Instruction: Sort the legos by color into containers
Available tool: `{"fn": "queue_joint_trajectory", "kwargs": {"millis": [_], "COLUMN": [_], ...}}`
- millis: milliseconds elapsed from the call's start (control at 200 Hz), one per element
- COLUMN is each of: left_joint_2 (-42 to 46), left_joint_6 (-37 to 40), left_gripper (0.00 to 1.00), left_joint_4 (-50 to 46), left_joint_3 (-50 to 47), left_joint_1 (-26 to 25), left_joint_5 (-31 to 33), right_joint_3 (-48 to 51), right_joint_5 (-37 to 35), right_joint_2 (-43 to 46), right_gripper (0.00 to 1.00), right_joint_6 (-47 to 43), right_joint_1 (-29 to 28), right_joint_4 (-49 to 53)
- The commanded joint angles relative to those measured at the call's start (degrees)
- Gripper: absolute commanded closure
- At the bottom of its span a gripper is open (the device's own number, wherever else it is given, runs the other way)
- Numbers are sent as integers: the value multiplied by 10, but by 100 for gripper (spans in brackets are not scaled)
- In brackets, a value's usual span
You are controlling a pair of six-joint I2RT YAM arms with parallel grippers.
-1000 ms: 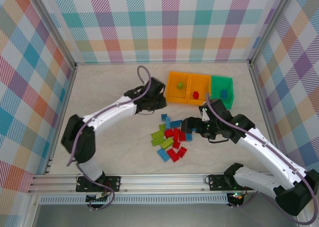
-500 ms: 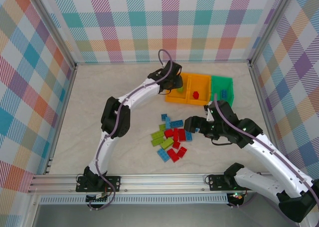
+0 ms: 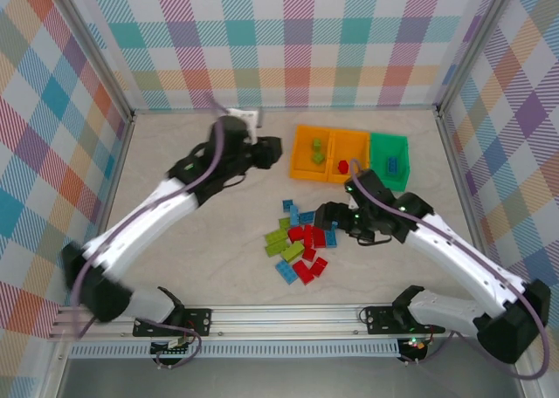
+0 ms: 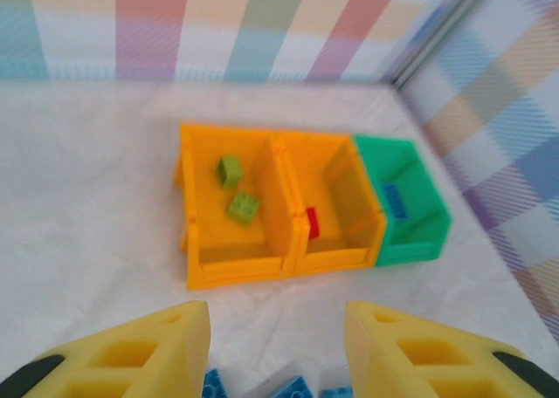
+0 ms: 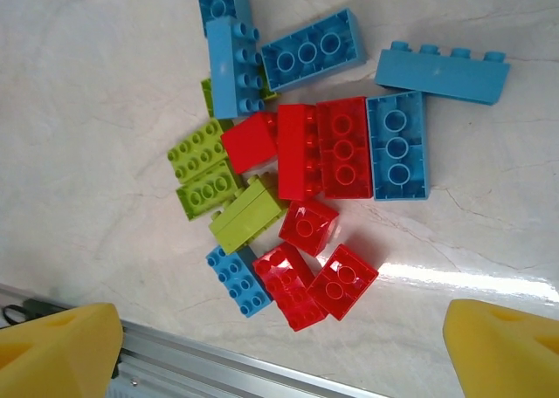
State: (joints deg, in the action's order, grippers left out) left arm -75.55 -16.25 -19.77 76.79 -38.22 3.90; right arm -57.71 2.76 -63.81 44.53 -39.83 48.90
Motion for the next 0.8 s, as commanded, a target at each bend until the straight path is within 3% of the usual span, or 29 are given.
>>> {"fn": "queue_joint_trajectory", "kwargs": {"millis": [0,150,325,520,650,795], "left_joint_2": [120,278,407,452,439,441], "left_joint_6": [158,340,468,494,501,495], "left_gripper": [53,39,0,0,0,0], "left_joint_4": [-25,-132,-213,-202,-207,-199], "left_joint_3": [-98,-196,-287,-332,-332,-336], "left_joint_1": [-4,-4,-5,-5,-5,-5], "left_joint_5": [-1,-65,-144,-211,-202,-200], "right_joint_3": [-43,-97,-161,-293,-359,-367], "right_joint_5": [-22,-47,-83,-140,-173,-181], "right_joint_2": [-59,-170,-284,-434,-513,-537], "right_gripper": [6,7,11,26,32,35], "right_joint_6": [-7,-9,-25,-54,-47,-48], "right_joint_1": [-35,-75,-79,-79,-79,-78], "right_joint_4": [-11,-15,-33,30,74,69]}}
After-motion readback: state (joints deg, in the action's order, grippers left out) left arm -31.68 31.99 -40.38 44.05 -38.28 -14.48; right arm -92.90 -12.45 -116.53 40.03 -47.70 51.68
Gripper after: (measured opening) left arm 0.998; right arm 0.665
